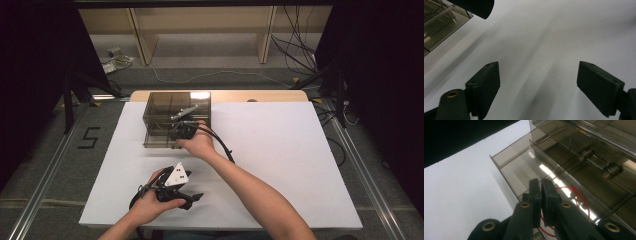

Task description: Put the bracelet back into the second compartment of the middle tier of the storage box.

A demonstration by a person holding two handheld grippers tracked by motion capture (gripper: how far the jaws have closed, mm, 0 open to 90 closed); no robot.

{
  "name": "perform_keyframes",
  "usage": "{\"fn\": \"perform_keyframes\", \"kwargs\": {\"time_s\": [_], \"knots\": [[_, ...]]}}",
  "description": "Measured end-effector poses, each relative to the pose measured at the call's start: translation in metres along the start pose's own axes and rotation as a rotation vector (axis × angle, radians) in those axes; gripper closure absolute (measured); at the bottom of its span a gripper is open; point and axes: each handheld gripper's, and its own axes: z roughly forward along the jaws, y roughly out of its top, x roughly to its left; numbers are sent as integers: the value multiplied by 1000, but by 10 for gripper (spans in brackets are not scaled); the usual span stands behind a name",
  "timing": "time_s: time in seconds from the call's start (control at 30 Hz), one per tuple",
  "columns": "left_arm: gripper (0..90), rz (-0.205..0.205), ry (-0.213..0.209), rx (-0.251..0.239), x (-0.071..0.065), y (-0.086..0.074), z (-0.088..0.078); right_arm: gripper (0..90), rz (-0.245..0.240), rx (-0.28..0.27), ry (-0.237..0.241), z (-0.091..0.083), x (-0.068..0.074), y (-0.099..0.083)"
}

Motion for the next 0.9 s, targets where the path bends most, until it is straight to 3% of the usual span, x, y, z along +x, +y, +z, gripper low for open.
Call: {"fn": "perform_keyframes", "kwargs": {"time_s": [0.9], "knots": [[188, 0, 1, 1, 0, 0, 0, 778, -6, -8, -19, -3, -1, -2]]}}
